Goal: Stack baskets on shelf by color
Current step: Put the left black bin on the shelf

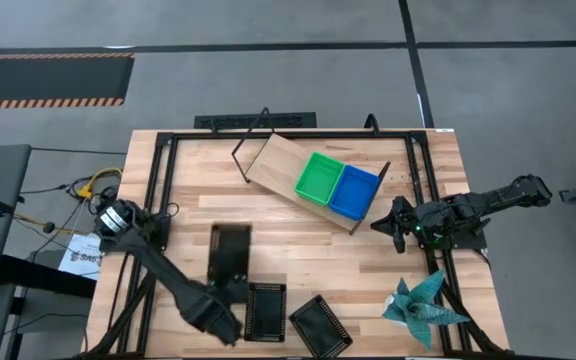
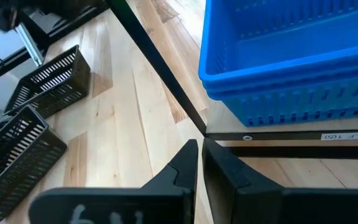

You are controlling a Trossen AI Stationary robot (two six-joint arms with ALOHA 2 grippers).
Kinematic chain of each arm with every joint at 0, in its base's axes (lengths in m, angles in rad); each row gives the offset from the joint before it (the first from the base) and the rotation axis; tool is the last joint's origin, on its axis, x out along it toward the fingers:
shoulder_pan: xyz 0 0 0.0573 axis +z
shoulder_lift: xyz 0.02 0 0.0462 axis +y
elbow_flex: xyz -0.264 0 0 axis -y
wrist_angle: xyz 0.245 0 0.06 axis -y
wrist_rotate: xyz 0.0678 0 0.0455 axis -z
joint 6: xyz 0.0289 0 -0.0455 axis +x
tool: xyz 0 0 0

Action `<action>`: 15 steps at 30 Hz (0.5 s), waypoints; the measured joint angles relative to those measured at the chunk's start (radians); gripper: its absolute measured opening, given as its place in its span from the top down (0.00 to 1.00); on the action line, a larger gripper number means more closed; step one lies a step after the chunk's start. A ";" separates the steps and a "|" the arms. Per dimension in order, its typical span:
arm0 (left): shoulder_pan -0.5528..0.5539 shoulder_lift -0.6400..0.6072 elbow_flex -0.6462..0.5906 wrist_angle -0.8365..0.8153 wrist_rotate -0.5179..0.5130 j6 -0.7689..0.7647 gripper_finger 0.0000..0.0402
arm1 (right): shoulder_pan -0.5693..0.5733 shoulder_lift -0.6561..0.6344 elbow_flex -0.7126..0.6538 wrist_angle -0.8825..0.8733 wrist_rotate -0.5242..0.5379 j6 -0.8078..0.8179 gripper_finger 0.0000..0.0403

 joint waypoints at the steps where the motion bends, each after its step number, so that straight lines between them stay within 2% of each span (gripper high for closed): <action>1: 0.019 -0.001 0.018 -0.037 -0.068 0.052 1.00 | 0.000 0.000 0.000 0.000 0.000 -0.004 0.87; 3: 0.071 -0.008 0.043 -0.081 -0.172 0.191 1.00 | 0.000 0.000 0.000 0.000 0.000 -0.017 0.87; 6: 0.188 -0.059 0.039 -0.064 -0.261 0.392 1.00 | 0.000 0.000 0.000 0.000 0.000 -0.019 0.87; 13: 0.509 -0.214 0.002 0.104 -0.292 0.867 1.00 | 0.000 0.000 0.000 0.000 0.001 -0.045 0.87; 15: 0.604 -0.253 0.002 0.157 -0.249 1.030 1.00 | 0.000 0.000 0.000 0.000 0.002 -0.050 0.87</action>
